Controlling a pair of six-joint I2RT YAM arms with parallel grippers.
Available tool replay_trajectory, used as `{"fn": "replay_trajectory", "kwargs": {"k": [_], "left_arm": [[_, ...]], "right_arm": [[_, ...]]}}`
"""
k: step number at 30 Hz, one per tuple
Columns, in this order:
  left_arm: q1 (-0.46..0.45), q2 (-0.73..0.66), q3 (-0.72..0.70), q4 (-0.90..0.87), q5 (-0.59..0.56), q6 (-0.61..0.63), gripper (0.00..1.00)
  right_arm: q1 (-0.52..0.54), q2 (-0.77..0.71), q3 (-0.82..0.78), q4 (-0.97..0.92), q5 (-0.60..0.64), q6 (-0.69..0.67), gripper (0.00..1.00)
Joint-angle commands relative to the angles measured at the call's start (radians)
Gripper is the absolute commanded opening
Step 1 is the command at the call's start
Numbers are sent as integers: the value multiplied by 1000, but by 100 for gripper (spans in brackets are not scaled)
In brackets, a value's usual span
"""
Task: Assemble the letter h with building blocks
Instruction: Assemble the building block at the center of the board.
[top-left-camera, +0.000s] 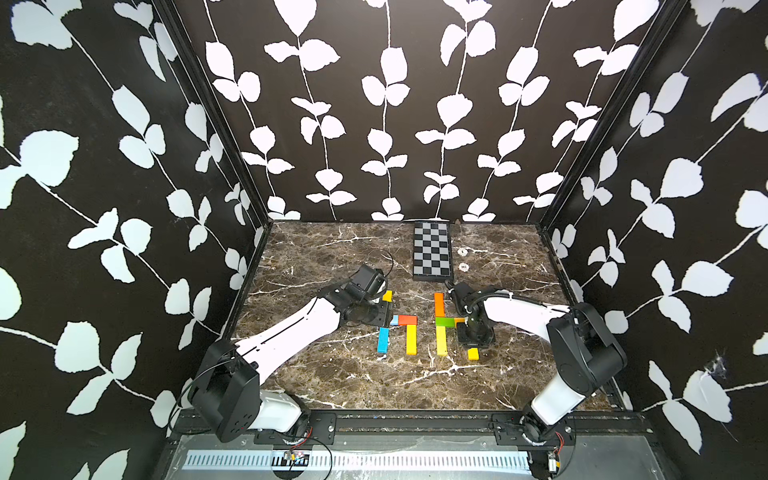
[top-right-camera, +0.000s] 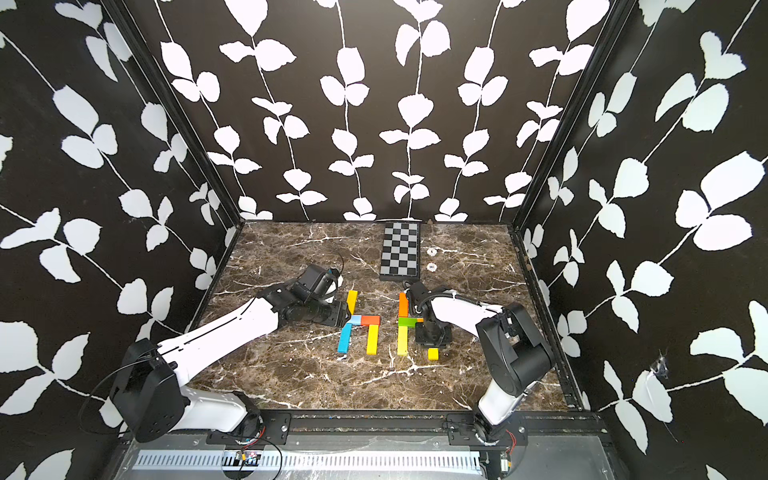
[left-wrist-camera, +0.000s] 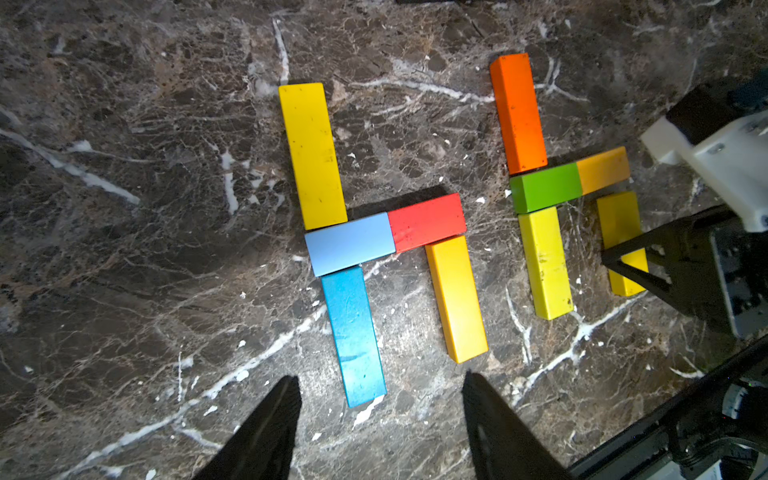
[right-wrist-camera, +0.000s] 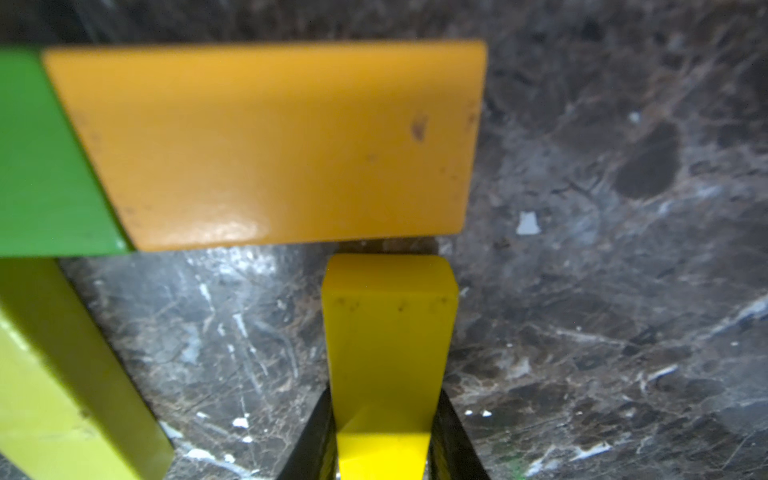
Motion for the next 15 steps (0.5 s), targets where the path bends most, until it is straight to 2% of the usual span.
{"fn": "replay_trajectory", "kwargs": {"k": [1,5,15], "left_arm": [[-1,-15,-3,-5,-9,0,65],[-1,-16,-7,-4,-8,-1,65],[-1,-17,-15,1,-7,-4,65]], "right_arm": [[-5,6,13,-33,20,0,18],[-5,25,24,-25,13,-9,23],[-7,34,49,-32,27,-14,22]]}}
